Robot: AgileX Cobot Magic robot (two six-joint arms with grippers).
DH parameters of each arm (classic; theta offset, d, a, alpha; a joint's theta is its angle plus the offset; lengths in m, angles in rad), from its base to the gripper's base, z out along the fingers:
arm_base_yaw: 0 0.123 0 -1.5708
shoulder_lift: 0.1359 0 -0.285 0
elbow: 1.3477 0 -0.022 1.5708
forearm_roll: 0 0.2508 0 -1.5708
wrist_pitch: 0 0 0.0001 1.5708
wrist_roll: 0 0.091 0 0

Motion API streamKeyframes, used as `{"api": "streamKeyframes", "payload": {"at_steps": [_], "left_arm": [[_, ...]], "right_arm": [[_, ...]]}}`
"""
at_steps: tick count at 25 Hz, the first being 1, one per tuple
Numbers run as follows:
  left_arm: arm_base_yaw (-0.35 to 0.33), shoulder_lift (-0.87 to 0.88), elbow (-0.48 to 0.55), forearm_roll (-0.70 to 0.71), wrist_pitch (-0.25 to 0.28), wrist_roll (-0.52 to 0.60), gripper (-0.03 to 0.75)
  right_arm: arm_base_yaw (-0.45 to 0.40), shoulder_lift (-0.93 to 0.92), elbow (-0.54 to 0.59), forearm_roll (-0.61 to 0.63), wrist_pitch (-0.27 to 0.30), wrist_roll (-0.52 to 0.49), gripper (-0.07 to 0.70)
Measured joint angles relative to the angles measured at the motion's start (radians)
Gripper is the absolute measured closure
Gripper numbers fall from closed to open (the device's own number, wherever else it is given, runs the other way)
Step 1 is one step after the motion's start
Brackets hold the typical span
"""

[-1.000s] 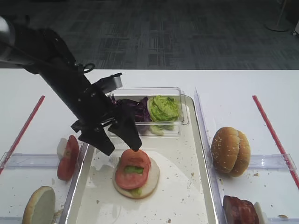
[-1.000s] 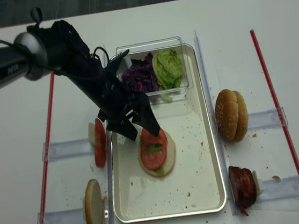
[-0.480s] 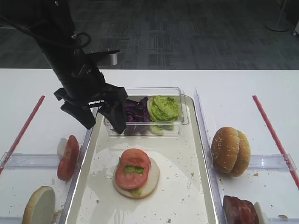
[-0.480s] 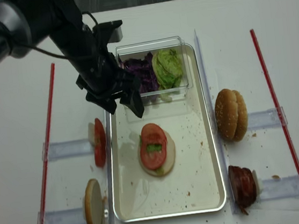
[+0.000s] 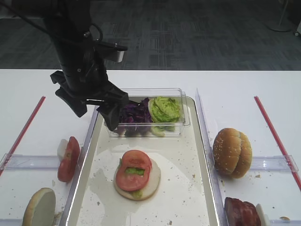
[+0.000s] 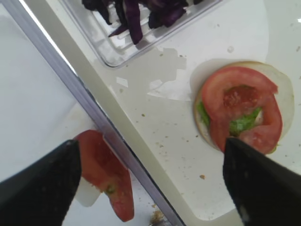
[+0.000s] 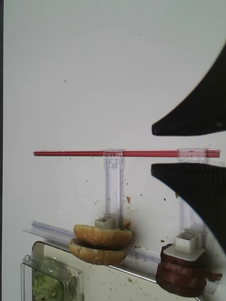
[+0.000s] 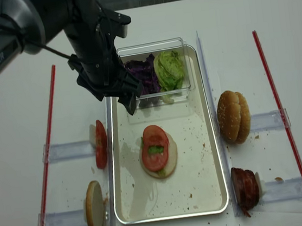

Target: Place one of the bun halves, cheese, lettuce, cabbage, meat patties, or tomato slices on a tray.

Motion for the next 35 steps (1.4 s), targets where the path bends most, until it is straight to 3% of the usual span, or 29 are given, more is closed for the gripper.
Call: {"api": "streamKeyframes", "payload": {"at_steps": [11,22,28,35], "left_arm": [[0.026,-0.002,-0.001,0.215,0.001,-0.035,0.149],[0.245,-0.004,-0.001,0.231,0.001,-0.035,0.149],[0.375,-0.004,-0.001,0.166,0.001,-0.035,0.149],[0.449,-0.008,-0.001,0.109,0.001,-0.021,0.149]], "right_arm": [[0.000,0.000,0.000,0.000,0.000,0.000,0.438],[0.000,0.000,0.000,0.000,0.000,0.000,0.438],[0.000,0.000,0.000,0.000,0.000,0.000,0.438],[0.000,0.000,0.000,0.000,0.000,0.000,0.438]]}}
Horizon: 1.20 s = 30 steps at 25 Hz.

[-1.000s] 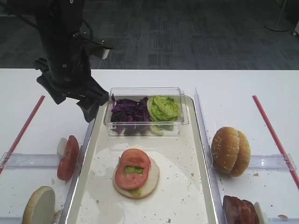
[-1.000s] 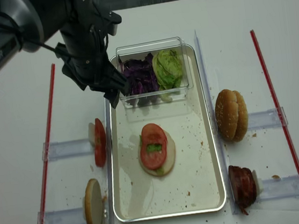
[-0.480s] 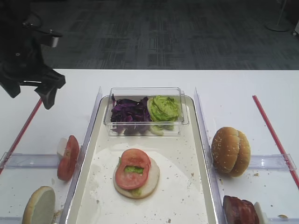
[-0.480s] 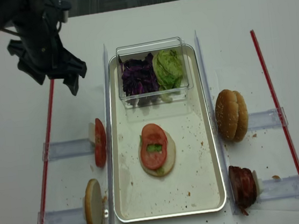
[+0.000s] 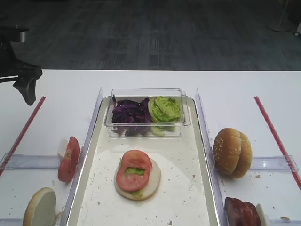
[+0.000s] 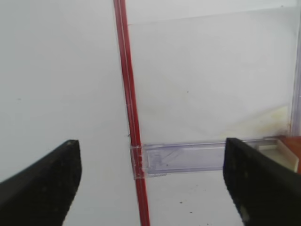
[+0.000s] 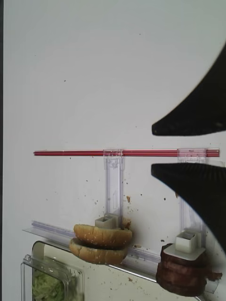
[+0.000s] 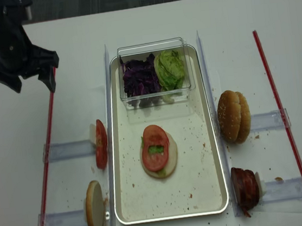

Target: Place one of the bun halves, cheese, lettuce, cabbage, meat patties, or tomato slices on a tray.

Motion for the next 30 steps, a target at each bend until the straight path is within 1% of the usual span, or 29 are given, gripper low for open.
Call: {"api": "streamKeyframes", "payload": {"at_steps": [3,11,20,30], "left_arm": [[0.002,0.000,0.000,-0.024,0.002,0.021,0.149],[0.002,-0.002,0.003,-0.058,0.002,0.031,0.150],[0.002,-0.093,0.135,-0.063,0.002,0.040,0.149],[0.002,-0.325,0.275,-0.063,0.002,0.040,0.150]], "right_arm": [[0.000,0.000,0.000,-0.005,0.000,0.000,0.438],[0.000,0.000,0.000,0.000,0.000,0.000,0.438],[0.000,0.000,0.000,0.000,0.000,0.000,0.438],[0.000,0.000,0.000,0.000,0.000,0.000,0.438]]}}
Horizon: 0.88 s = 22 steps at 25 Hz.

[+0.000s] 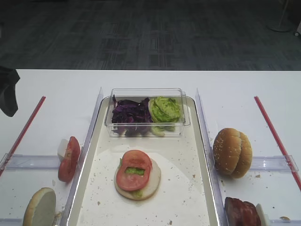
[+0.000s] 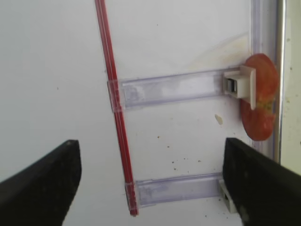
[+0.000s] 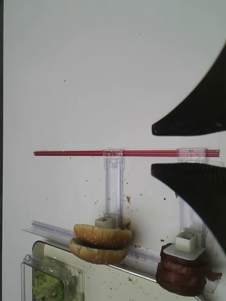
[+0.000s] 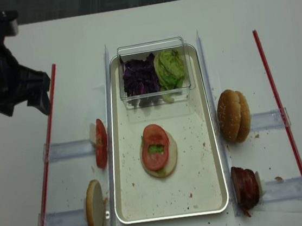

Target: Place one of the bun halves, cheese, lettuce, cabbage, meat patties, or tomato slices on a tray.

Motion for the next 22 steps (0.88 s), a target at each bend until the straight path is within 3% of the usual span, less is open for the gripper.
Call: {"api": "streamKeyframes", "payload": {"at_steps": [15,22], "left_arm": [[0.000,-0.521,0.294,-0.030,0.015,0.000,0.150],[0.000,-0.748,0.449,-0.035,-0.007,0.014,0.151]], "right_arm": [[0.000,0.000,0.000,0.000,0.000,0.000,0.438],[0.000,0.000,0.000,0.000,0.000,0.000,0.438]]}}
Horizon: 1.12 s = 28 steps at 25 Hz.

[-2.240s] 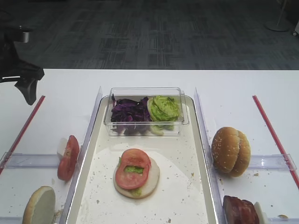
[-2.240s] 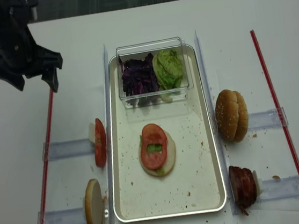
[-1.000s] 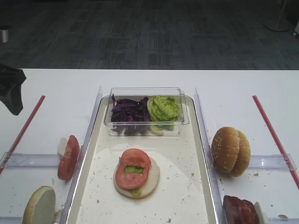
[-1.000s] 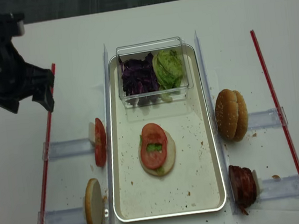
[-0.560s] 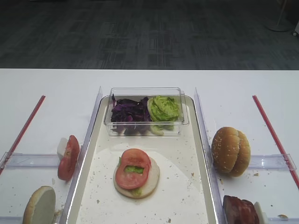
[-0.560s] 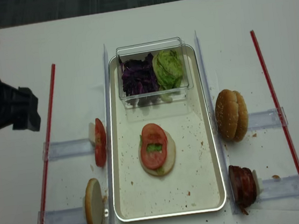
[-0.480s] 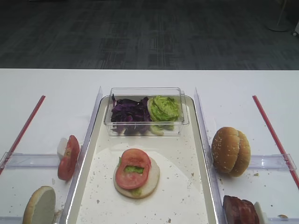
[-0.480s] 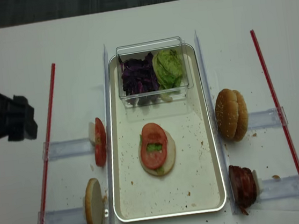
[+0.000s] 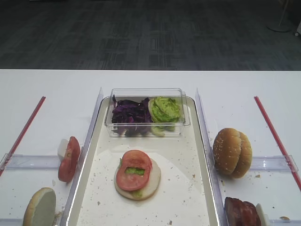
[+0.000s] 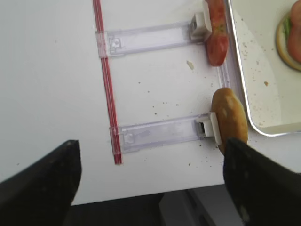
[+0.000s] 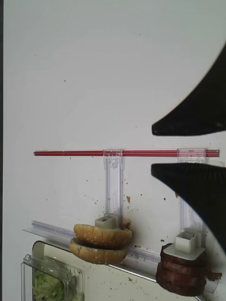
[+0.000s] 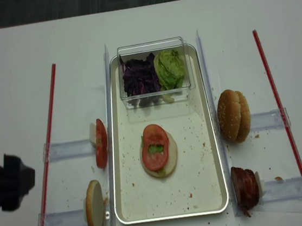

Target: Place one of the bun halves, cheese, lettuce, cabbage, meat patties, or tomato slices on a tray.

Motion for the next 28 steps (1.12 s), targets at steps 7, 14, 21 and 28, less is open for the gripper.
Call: {"api": "streamKeyframes", "payload": {"at_steps": [7,14,21,28], "left_arm": [[0.000,-0.235,0.161,-0.002,-0.023,0.002,0.151],[0.000,-0.445,0.254,-0.017,-0.029,0.010,0.151],[0.000,-0.607,0.291,-0.052,-0.023,0.031,0.151],[0.000,-0.704,0.300,-0.053,-0.025,0.035,0.151]], "right_arm": [[0.000,0.000,0.000,0.000,0.000,0.000,0.438],[0.000,0.000,0.000,0.000,0.000,0.000,0.438],[0.000,0.000,0.000,0.000,0.000,0.000,0.438],[0.000,0.000,0.000,0.000,0.000,0.000,0.438]]}}
